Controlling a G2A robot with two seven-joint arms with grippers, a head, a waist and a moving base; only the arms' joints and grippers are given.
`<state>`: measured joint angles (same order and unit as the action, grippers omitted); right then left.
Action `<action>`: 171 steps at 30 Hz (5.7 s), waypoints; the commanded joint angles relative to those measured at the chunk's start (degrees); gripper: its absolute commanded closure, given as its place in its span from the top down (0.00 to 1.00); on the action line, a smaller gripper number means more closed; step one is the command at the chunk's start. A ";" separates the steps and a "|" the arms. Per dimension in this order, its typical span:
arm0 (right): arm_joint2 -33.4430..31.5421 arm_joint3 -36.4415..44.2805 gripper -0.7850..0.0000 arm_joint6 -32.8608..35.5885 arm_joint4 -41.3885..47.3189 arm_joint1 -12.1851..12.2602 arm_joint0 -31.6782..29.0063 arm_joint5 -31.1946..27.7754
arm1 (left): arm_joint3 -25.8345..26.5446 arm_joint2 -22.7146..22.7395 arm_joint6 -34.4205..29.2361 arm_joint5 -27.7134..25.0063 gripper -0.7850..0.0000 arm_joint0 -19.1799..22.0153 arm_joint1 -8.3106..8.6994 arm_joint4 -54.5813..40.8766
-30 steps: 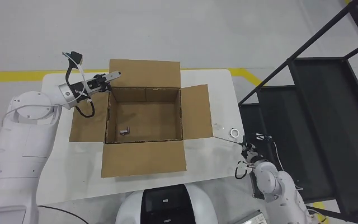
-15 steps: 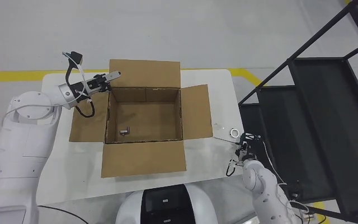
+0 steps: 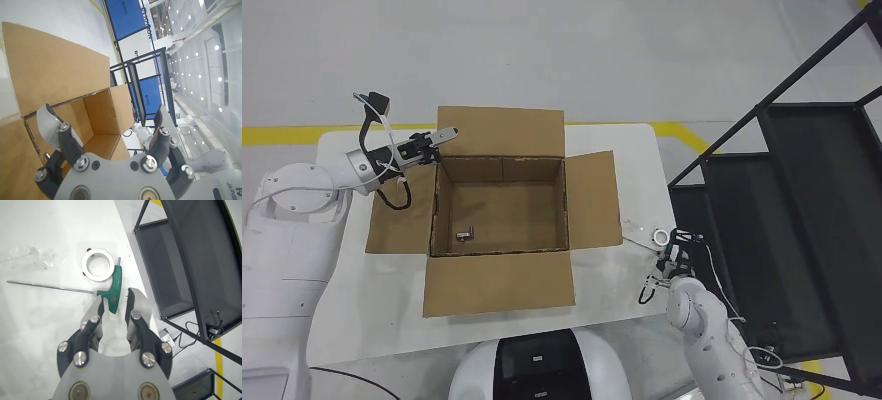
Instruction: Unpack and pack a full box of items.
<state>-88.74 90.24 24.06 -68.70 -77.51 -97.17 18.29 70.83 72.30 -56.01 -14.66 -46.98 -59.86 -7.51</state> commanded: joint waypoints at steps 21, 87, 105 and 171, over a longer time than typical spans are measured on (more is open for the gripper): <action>-7.08 28.90 1.00 0.04 21.80 0.28 -6.75 -12.66 | 0.00 0.00 0.00 0.00 1.00 0.00 0.00 0.00; 48.69 -12.70 1.00 22.32 8.24 -9.73 53.14 -15.92 | 0.00 0.00 0.00 0.00 1.00 0.00 0.00 0.00; 58.42 -37.97 1.00 15.25 17.87 -18.55 60.55 -23.01 | 0.00 0.00 0.00 0.00 1.00 0.00 0.00 0.00; 26.99 -2.45 1.00 26.56 15.53 -5.59 36.46 -40.19 | -5.98 11.65 10.48 6.42 1.00 -10.47 1.66 -6.12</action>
<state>-61.18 87.11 50.21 -52.95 -83.31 -60.16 -21.88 64.85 84.15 -45.39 -8.15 -57.55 -58.17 -13.59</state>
